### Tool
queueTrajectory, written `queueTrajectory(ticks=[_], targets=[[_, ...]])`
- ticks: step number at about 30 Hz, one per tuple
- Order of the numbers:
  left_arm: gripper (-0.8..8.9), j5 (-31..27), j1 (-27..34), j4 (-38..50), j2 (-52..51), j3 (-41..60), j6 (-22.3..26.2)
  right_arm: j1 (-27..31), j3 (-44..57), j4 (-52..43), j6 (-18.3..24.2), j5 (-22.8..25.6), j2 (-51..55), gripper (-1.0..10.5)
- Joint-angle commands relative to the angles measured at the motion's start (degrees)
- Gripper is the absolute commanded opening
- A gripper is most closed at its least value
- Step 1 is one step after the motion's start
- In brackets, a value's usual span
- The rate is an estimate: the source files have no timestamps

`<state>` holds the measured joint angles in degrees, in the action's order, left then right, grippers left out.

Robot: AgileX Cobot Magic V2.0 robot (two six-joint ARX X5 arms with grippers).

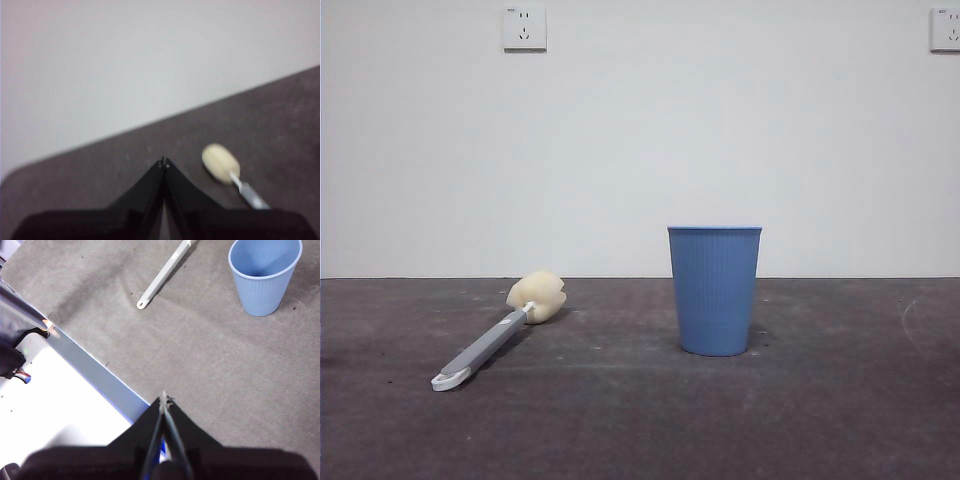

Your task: Pick up the cup brush,pick up the cup,insert the brush into the cup,clean the cup,put the cup brush back,put the cup back to the fixed position on the table

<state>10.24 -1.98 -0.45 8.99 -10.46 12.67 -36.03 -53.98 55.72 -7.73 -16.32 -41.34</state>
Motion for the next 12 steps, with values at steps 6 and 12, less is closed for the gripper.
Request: queueTrajectory(ticks=[6, 12], targets=[[-0.04, 0.28, 1.77, 0.22, -5.75, 9.77, -6.73, -0.13, -0.11, -0.17, -0.37, 0.15, 0.0, 0.0], [-0.04, 0.31, 1.79, -9.2, -8.9, 10.32, -7.13, -0.13, -0.11, -0.15, -0.37, 0.17, 0.0, 0.0]])
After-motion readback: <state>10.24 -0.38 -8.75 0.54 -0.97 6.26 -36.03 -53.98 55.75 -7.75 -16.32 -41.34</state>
